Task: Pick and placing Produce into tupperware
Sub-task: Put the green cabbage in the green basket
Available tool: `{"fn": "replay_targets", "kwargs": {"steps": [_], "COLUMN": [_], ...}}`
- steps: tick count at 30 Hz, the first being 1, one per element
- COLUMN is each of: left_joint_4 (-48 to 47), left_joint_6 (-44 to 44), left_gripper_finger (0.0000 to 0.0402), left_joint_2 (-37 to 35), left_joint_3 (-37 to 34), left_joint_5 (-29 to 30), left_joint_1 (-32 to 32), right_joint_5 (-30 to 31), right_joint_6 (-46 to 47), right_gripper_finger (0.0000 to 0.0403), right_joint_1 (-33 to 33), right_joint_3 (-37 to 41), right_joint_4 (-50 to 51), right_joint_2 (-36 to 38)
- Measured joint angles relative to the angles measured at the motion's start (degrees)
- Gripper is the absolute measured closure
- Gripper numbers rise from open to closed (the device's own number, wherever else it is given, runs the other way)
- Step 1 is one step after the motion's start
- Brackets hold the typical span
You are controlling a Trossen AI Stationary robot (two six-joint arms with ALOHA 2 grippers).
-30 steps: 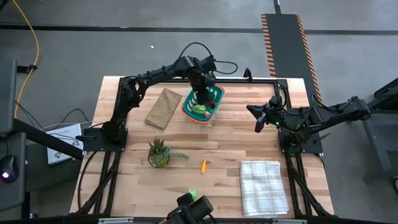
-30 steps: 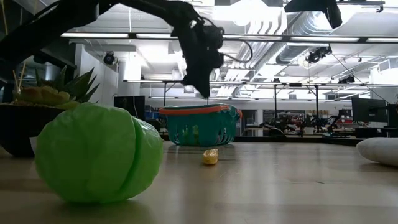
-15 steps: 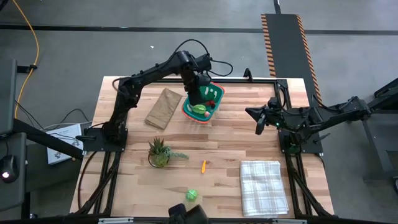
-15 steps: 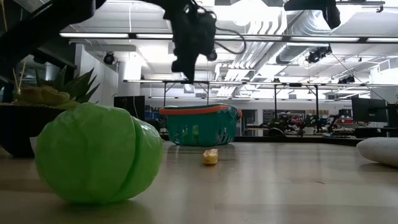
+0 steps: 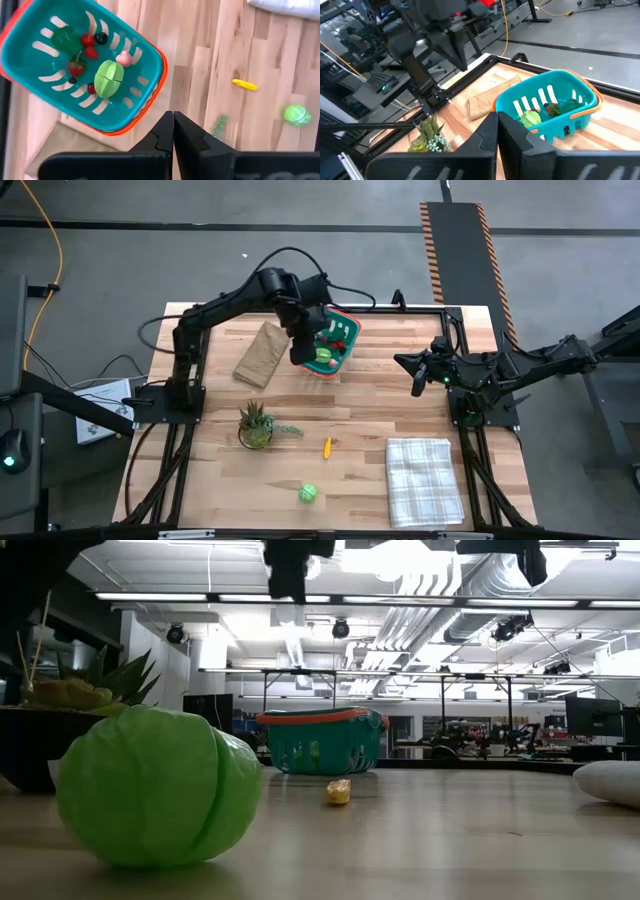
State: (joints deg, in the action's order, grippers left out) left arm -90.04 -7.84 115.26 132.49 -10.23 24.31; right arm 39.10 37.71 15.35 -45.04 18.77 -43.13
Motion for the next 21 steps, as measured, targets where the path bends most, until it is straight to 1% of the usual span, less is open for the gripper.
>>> {"fn": "replay_targets", "kwargs": {"steps": [5,10,13,15,18,20,21], "left_joint_4": [0.0,0.02,0.06,0.05,0.48,3.3,6.17], "left_joint_6": [2.08,3.42,4.25,4.52,5.68,7.0,8.09], "left_gripper_finger": [0.0401,0.0402,0.0402,0.0402,0.0402,0.0402,0.0402], "left_joint_2": [-4.1,-9.46,-13.68,-16.94,-21.94,-25.64,-27.77], "left_joint_3": [0.0,-0.02,-1.31,-3.46,-8.79,-14.6,-18.24], "left_joint_5": [1.81,2.4,5.44,7.03,6.83,6.85,6.84], "left_joint_1": [-1.62,-1.42,-1.4,-1.4,-1.46,-1.46,-1.46], "right_joint_5": [-0.17,-0.3,-0.32,-0.3,-0.31,-0.32,-0.32], "right_joint_6": [1.08,1.1,1.32,1.37,1.51,1.51,1.52], "right_gripper_finger": [0.0402,0.0402,0.0402,0.0402,0.0402,0.0402,0.0402], "right_joint_1": [0.02,0.02,0.01,0.02,0.01,0.02,0.02], "right_joint_3": [0.0,0.0,0.0,0.0,0.0,0.0,0.0], "right_joint_4": [-0.23,-0.22,-0.23,-0.23,-0.23,-0.2,-0.21], "right_joint_2": [0.0,0.0,0.01,0.02,0.0,0.0,0.0]}}
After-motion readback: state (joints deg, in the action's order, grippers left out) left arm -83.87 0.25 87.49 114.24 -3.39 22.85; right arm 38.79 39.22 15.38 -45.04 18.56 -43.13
